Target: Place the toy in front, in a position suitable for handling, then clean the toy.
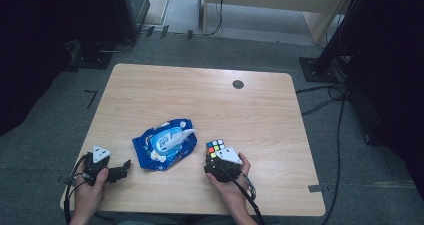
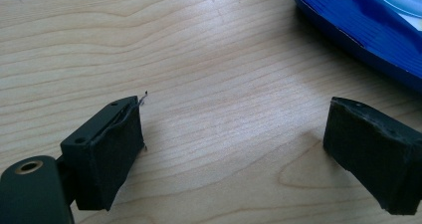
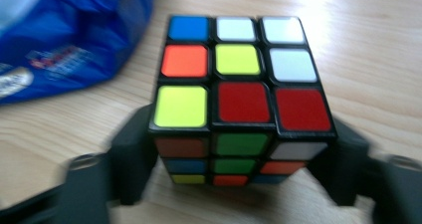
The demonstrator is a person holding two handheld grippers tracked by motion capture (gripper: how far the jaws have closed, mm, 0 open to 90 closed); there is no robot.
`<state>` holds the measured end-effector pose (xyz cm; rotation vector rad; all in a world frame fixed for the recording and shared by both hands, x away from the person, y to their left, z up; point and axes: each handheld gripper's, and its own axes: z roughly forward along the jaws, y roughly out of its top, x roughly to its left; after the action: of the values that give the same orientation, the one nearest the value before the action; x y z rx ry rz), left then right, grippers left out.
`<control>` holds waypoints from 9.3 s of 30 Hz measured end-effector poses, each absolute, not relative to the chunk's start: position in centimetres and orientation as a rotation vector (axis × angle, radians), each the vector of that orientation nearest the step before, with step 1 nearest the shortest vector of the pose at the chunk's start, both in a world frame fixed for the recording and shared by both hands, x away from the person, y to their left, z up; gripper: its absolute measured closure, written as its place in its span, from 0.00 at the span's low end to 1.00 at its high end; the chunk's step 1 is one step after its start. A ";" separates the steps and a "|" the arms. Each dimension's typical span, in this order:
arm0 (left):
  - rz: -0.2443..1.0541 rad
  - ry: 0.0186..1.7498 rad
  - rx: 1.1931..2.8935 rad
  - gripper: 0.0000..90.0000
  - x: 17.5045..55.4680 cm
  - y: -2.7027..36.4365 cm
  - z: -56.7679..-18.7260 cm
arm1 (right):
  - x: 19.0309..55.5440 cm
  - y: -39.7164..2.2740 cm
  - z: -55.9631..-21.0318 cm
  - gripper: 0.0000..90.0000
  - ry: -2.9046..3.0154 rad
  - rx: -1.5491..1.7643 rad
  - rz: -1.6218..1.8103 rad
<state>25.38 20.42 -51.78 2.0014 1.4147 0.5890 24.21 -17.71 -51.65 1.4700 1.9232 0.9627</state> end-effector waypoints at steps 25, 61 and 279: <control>0.594 1.443 1.997 0.10 25.1 20.5 -51.6 | 24.1 -19.3 -46.5 0.23 1.992 1.293 1.177; 0.490 1.192 1.967 0.28 26.9 14.0 -50.2 | 28.4 -12.8 -45.7 0.41 2.095 1.198 1.277; 0.305 0.556 2.191 0.27 29.4 -4.6 -51.3 | 25.0 -30.6 -48.1 0.58 1.882 1.436 1.232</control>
<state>29.38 -4.63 -51.32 2.1908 0.5562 0.3047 25.03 -30.61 -48.12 1.4361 1.8817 1.2325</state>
